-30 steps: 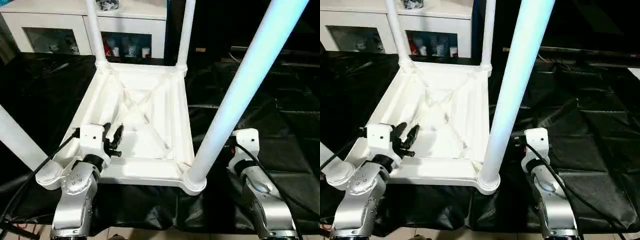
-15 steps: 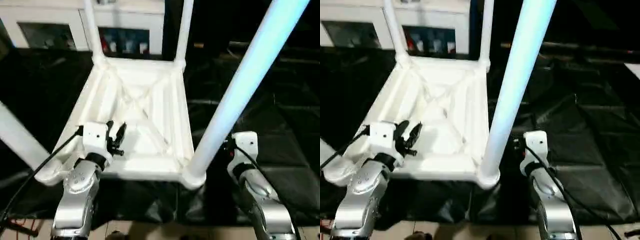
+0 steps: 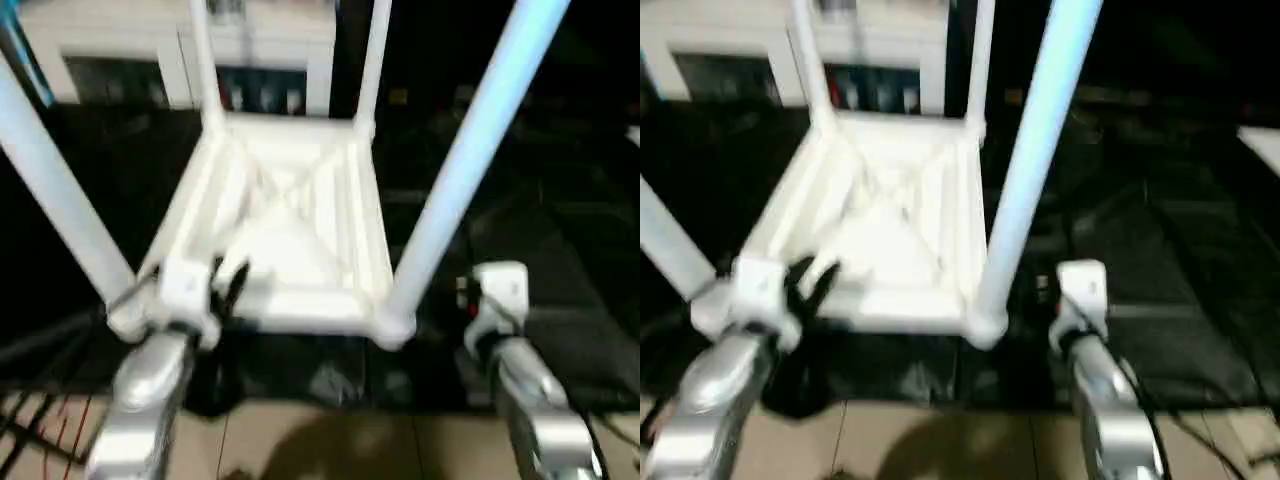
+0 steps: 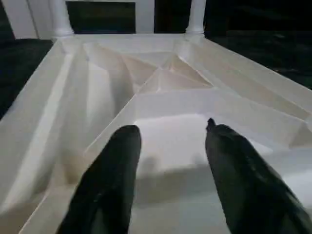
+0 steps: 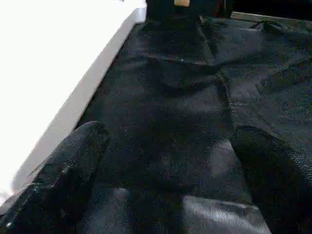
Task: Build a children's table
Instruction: Rotate leg to tighten, then flip table
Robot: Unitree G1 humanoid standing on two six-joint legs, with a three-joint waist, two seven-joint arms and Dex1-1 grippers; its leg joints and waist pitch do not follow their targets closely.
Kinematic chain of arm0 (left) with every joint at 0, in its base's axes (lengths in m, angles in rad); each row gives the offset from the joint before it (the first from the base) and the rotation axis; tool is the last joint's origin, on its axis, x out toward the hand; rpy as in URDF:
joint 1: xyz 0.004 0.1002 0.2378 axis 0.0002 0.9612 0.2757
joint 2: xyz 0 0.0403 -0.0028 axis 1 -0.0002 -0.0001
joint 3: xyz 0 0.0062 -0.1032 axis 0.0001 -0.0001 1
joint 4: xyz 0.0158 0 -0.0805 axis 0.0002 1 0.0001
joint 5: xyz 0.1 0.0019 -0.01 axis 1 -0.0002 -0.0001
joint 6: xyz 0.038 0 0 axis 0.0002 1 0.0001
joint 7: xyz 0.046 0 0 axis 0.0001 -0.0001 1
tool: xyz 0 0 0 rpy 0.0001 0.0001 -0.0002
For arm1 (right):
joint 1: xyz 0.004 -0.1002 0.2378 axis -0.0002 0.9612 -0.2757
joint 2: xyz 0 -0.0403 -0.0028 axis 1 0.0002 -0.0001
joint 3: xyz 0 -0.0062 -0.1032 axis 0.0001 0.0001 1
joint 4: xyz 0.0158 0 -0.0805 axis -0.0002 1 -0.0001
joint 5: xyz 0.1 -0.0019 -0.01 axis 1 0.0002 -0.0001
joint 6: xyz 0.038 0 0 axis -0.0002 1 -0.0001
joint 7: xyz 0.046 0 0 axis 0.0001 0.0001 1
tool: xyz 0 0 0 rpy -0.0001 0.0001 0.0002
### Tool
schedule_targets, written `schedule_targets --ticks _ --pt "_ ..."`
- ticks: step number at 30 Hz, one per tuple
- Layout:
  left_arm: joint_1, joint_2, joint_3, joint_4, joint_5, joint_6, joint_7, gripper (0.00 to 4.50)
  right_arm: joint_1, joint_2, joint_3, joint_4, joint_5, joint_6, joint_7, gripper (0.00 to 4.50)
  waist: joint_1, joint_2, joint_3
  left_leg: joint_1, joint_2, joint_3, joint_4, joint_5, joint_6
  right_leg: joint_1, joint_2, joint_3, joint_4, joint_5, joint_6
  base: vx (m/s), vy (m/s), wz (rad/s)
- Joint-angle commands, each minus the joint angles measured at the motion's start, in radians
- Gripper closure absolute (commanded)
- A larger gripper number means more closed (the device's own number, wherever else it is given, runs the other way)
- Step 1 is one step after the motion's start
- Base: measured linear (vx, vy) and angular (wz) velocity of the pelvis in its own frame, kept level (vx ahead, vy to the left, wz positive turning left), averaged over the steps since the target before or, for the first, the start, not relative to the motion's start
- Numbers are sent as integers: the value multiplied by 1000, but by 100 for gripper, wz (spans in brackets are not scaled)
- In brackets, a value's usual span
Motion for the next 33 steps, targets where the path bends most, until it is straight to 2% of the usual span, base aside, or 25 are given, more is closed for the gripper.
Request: schedule_targets --ticks 1,2,3,5,6,7,8,9,10,11,12,13,14,15,16,18,20,22,23,25,27,28,29,31,33 --pt "62 8 13 -77 -63 -10 -56 190 25 -37 -30 -38 64 -11 86 0 -8 17 -40 20 49 -14 -115 -456 -41 12 -53 45 -99 -271 -144 0 0 0" --pt "77 8 16 -88 -76 -13 -66 177 29 -44 -30 -42 72 -12 102 0 -8 17 -40 20 49 -14 -115 -456 -41 12 -53 45 -99 -271 -144 0 0 0" --pt "118 10 23 -117 -109 -19 -94 170 40 -63 -31 -54 94 -15 143 0 -7 8 -39 5 49 -9 -116 -407 -18 18 -58 48 -104 -283 -131 0 0 0" --pt "177 19 45 -145 -176 -21 -146 170 62 -105 -28 -81 143 -13 237 0 -6 6 -36 10 47 -4 -113 -418 -9 8 -59 53 -113 -360 -117 0 0 0" --pt "177 19 45 -145 -176 -21 -146 149 62 -105 -28 -81 143 -13 237 0 -4 4 -33 7 46 -1 -115 -408 -5 5 -60 56 -119 -399 -106 0 0 0" --pt "227 58 59 -148 -208 -25 -217 135 80 -145 -29 -96 171 -16 307 0 -3 -6 -36 11 44 3 -111 -394 3 2 -61 57 -125 -428 -93 0 0 0" --pt "233 64 61 -148 -211 -25 -226 129 82 -150 -30 -98 175 -16 316 0 -3 -6 -36 11 44 3 -111 -394 3 2 -61 57 -125 -428 -93 0 0 0" --pt "306 143 96 -145 -252 -25 -341 129 111 -215 -34 -123 227 -7 437 0 6 -5 -38 6 43 2 -112 -348 25 7 -61 59 -124 -419 -77 0 0 0" --pt "324 164 105 -145 -262 -24 -369 129 118 -231 -35 -129 239 -4 466 0 1 -5 -32 0 45 3 -118 -345 29 6 -57 60 -124 -419 -71 0 0 0" --pt "335 200 133 -134 -278 -9 -410 119 128 -256 -29 -138 253 1 512 0 0 -11 -35 3 46 4 -117 -341 29 3 -55 58 -124 -418 -73 0 0 0" --pt "335 200 133 -134 -278 -9 -410 102 128 -256 -29 -138 253 1 512 0 0 -11 -35 3 46 4 -117 -341 29 3 -55 58 -124 -418 -73 0 0 0" --pt "348 262 220 -116 -320 0 -467 92 153 -310 -11 -169 296 37 611 0 5 -13 -42 9 46 5 -111 -314 36 2 -56 60 -118 -375 -94 0 0 0" --pt "356 290 260 -108 -331 -7 -484 89 164 -335 -2 -184 318 56 652 0 10 -8 -39 6 49 5 -114 -289 50 3 -49 60 -113 -307 -104 0 0 0" --pt "370 335 330 -88 -337 -22 -501 84 181 -374 19 -212 348 95 714 0 8 -14 -42 7 47 7 -112 -279 58 5 -45 57 -111 -273 -111 0 0 0" --pt "370 335 330 -88 -337 -22 -501 72 181 -374 19 -212 348 95 714 0 10 -10 -39 6 47 5 -113 -282 63 5 -44 56 -108 -261 -116 0 0 0" --pt "390 369 377 -69 -352 -26 -514 47 191 -407 36 -229 369 128 755 0 8 -12 -37 10 51 5 -119 -320 54 3 -46 54 -110 -290 -119 0 0 0" --pt "404 400 414 -45 -390 -20 -512 37 188 -423 53 -240 395 144 785 0 8 -10 -35 21 54 3 -123 -382 26 -1 -51 56 -114 -336 -124 0 0 0" --pt "386 405 435 -18 -378 -45 -480 13 176 -426 75 -245 396 143 800 0 8 -11 -31 26 55 3 -128 -419 13 -5 -50 58 -118 -355 -119 0 0 0" --pt "368 400 444 -12 -386 -37 -464 13 165 -423 86 -242 389 138 805 0 8 -16 -31 27 55 2 -128 -436 4 -4 -53 60 -119 -377 -114 0 0 0" --pt "313 383 445 -1 -395 -27 -422 4 129 -405 110 -218 367 121 807 0 12 -7 -30 39 53 1 -126 -476 -18 -12 -57 62 -125 -427 -111 0 0 0" --pt "291 379 439 2 -402 -12 -414 4 111 -398 124 -205 361 116 810 0 11 -13 -32 34 54 -2 -130 -466 -31 -6 -56 60 -121 -393 -112 0 0 0" --pt "233 362 411 20 -383 -5 -397 4 63 -374 157 -175 339 108 805 0 11 -13 -34 35 55 -1 -130 -465 -32 -6 -56 60 -120 -382 -113 0 0 0" --pt "227 360 407 22 -381 -4 -396 4 57 -371 160 -171 336 107 803 0 8 -9 -36 38 52 1 -127 -465 -36 -8 -53 59 -119 -361 -120 0 0 0" --pt "153 339 356 60 -363 -1 -361 4 -9 -317 198 -101 305 84 778 0 7 -12 -39 36 51 2 -126 -445 -38 -5 -55 59 -114 -333 -133 0 0 0" --pt "115 328 328 95 -349 0 -347 4 -37 -291 218 -63 287 65 768 0 6 -12 -40 33 49 1 -126 -428 -41 -1 -58 59 -113 -340 -134 0 0 0"
